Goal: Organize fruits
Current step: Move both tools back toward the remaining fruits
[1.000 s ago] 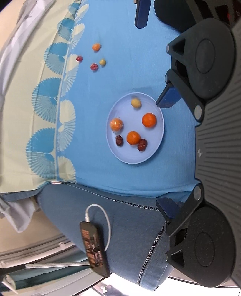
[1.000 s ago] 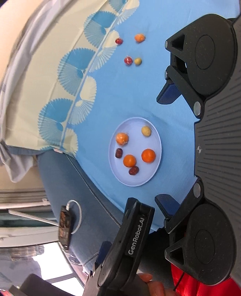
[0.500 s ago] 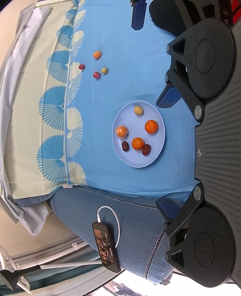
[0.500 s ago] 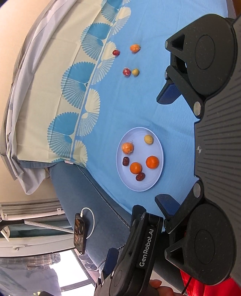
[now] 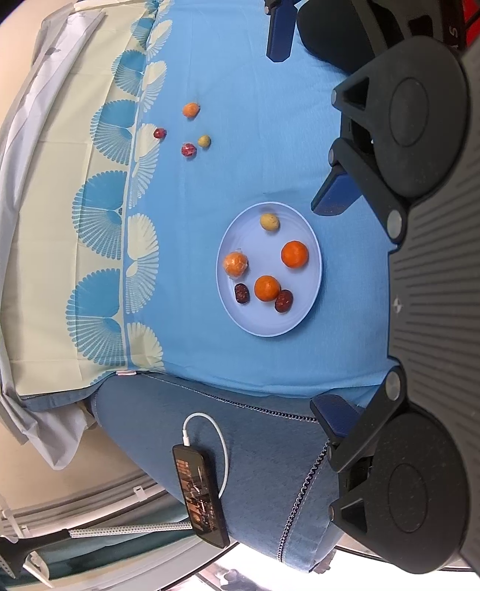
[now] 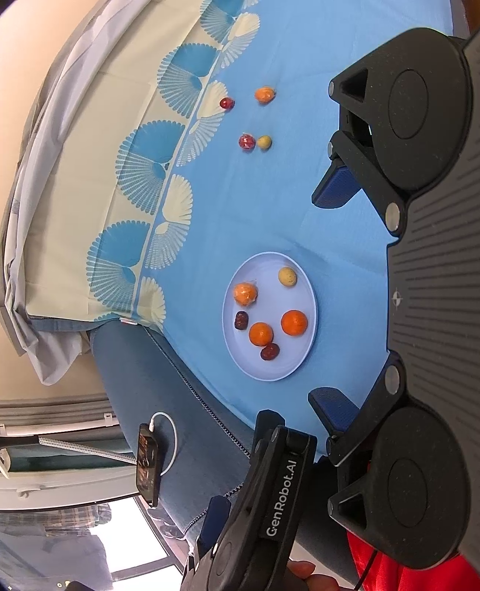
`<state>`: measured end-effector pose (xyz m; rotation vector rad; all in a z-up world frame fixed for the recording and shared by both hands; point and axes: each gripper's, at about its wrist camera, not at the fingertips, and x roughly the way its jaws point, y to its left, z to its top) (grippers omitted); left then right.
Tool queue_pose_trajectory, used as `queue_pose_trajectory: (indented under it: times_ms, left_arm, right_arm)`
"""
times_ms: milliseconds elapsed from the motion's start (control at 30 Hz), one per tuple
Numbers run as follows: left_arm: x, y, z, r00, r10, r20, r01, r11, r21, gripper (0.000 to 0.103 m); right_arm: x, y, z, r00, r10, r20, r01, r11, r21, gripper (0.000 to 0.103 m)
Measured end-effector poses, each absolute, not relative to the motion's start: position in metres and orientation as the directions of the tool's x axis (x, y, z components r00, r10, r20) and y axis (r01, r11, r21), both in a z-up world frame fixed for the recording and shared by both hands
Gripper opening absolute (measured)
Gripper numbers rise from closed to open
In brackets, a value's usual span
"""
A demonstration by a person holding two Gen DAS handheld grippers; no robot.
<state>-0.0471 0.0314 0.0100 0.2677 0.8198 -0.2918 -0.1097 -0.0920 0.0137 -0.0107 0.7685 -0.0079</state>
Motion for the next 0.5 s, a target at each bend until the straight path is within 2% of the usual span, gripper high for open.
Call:
queue_pose_trajectory:
  times_ms: [500]
  left_arm:
    - [-0.040,0.032,-0.002,0.618,-0.146,-0.773,0.357,0.927,0.111,0.103]
  right_arm:
    - [-0.104,-0.093,0.003,0.691,-0.002,-0.723,0.003,1.000,0.000,0.102]
